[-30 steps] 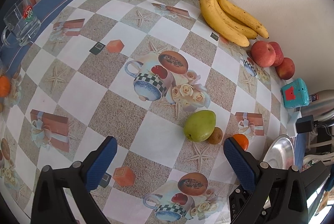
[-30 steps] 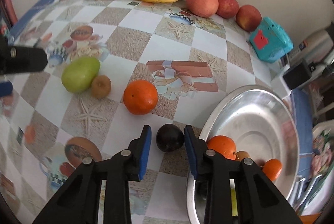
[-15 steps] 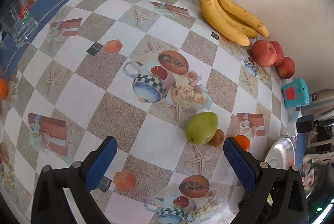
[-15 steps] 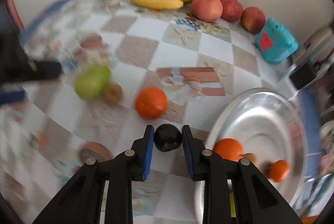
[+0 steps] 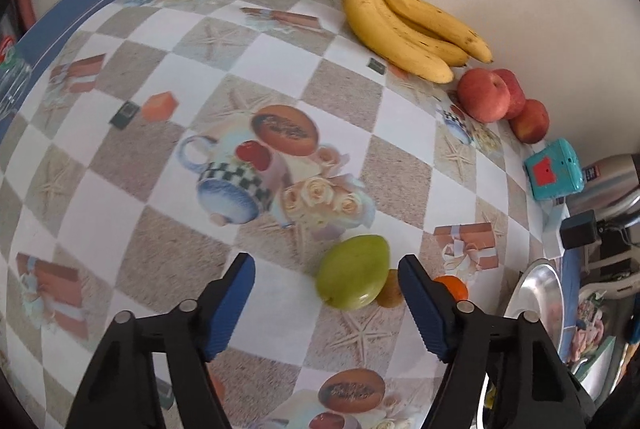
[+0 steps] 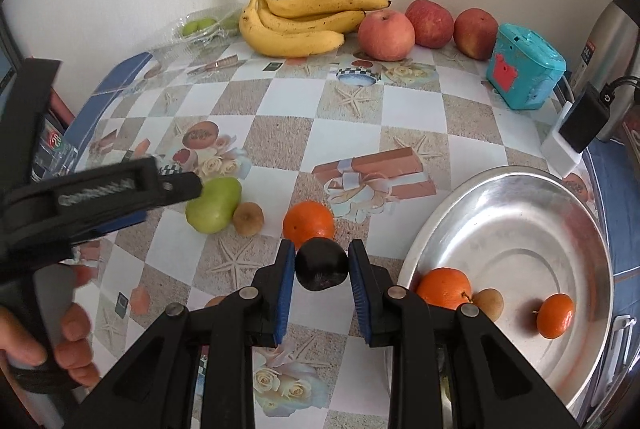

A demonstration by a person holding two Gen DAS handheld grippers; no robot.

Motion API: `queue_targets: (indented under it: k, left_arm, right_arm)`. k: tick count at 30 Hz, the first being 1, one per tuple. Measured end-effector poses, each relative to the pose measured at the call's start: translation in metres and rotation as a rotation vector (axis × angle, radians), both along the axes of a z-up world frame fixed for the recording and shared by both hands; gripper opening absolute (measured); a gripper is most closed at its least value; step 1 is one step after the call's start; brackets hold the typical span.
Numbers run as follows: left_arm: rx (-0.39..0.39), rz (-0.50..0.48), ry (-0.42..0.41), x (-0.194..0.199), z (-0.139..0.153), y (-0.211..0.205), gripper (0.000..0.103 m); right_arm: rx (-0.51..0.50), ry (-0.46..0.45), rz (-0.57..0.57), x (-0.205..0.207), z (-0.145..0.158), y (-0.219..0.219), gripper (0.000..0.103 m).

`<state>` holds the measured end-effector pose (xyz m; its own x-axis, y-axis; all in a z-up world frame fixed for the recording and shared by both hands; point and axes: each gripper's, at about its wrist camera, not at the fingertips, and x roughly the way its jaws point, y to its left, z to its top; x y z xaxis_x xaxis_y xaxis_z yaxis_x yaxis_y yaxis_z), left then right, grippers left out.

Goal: Organize fruits
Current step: 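Close the left gripper on the green pear while the right gripper holds the plum, then carry the plum and pear over the steel bowl and open both grippers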

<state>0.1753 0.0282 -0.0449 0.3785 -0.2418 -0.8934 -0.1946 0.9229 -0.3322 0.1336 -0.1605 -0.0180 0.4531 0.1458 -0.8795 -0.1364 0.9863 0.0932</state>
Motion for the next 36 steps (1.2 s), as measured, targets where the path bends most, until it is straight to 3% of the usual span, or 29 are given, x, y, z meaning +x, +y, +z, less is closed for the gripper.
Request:
queue_targets:
  k: [6,8,10,14,25,36]
  left_arm:
    - [0.018,-0.033,-0.009,0.003,-0.006,-0.013,0.066]
    - [0.022,-0.041,-0.004,0.003,-0.009,-0.016,0.052]
    - [0.011,-0.052,-0.010,0.002,-0.010,-0.018,0.045]
    - [0.039,-0.051,-0.026,0.001,-0.007,-0.020,0.044]
    - [0.004,-0.049,-0.097,-0.003,0.030,-0.023,0.044]
    - [-0.003,-0.271,-0.120,-0.025,0.056,-0.108,0.044]
  right_arm:
    - [0.014,0.004,-0.007,-0.002,0.001,-0.007,0.028]
    - [0.019,0.003,-0.008,-0.003,0.001,-0.010,0.028]
    - [0.025,0.003,-0.014,-0.004,0.002,-0.014,0.028]
    - [0.039,0.004,-0.031,-0.005,0.003,-0.021,0.028]
    - [0.082,-0.019,-0.079,-0.007,0.012,-0.042,0.028]
    - [0.076,-0.023,-0.260,-0.018,0.016,-0.111,0.028]
